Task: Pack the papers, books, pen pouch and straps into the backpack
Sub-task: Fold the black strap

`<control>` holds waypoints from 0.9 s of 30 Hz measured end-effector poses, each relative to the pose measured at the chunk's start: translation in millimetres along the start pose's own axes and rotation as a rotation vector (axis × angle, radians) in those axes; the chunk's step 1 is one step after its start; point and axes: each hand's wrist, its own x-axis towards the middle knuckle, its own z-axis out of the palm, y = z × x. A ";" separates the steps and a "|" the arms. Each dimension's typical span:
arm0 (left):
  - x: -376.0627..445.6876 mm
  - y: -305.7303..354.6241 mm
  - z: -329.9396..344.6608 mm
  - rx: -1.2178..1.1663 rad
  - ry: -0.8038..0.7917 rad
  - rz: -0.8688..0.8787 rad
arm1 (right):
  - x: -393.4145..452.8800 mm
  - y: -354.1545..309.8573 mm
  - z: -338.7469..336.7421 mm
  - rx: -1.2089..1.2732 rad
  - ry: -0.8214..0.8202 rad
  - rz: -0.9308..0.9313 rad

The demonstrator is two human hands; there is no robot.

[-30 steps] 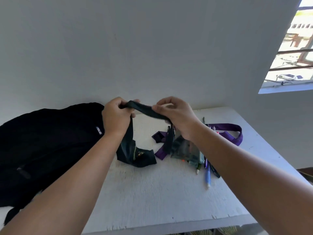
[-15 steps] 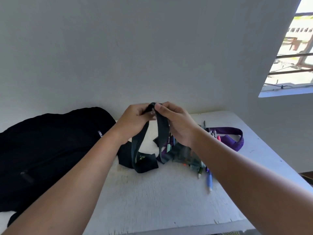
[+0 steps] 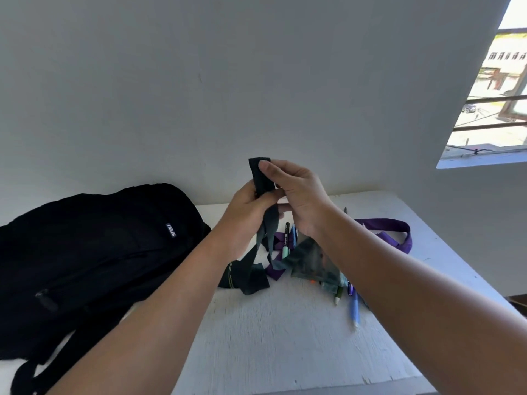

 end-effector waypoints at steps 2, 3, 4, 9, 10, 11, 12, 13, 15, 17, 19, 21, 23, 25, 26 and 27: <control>3.3 -0.8 1.8 -0.048 0.055 0.012 | -1.7 0.7 2.2 -0.018 0.035 -0.001; 5.0 0.6 1.7 -0.081 0.079 0.012 | -2.4 1.3 2.7 -0.005 0.051 -0.007; 6.4 2.6 1.1 -0.110 0.100 0.016 | -3.6 1.4 3.2 0.007 0.064 -0.017; 9.9 9.6 -0.7 -0.052 0.064 0.064 | -2.9 -0.8 0.9 0.049 0.045 -0.043; 10.4 8.9 -2.3 -0.015 0.037 0.055 | -2.0 -2.9 0.3 0.055 0.031 -0.029; 10.9 8.3 -4.5 0.017 0.014 0.028 | -0.6 -5.4 -0.7 0.059 0.026 -0.015; 10.6 7.4 -6.8 0.053 -0.008 -0.006 | 0.6 -8.2 -1.4 0.062 0.030 -0.010; 10.2 5.8 -9.2 0.116 -0.030 -0.034 | 2.4 -11.0 -2.2 0.069 0.040 -0.020; 7.8 -0.8 -13.6 0.285 -0.104 -0.099 | 6.2 -17.7 -1.8 0.122 0.055 -0.058; 2.4 -11.3 -17.6 0.375 -0.183 -0.172 | 10.3 -24.4 -1.1 0.216 0.079 -0.071; -0.7 -22.8 -25.1 0.468 -0.181 -0.192 | 15.3 -29.0 -3.5 0.300 0.127 -0.080; -1.6 -31.1 -37.6 0.594 -0.092 -0.176 | 20.9 -31.0 -11.9 0.374 0.230 -0.086; 0.7 -30.9 -55.8 0.638 0.037 -0.138 | 25.9 -28.8 -25.7 0.441 0.360 -0.072; 1.4 -18.3 -73.1 0.666 0.100 -0.095 | 30.1 -22.8 -44.3 0.506 0.500 -0.044; 0.8 -8.8 -79.1 0.663 0.091 -0.087 | 31.9 -19.1 -53.6 0.541 0.563 -0.026; 0.6 1.7 -83.8 0.657 0.056 -0.087 | 33.0 -15.7 -62.2 0.576 0.616 -0.015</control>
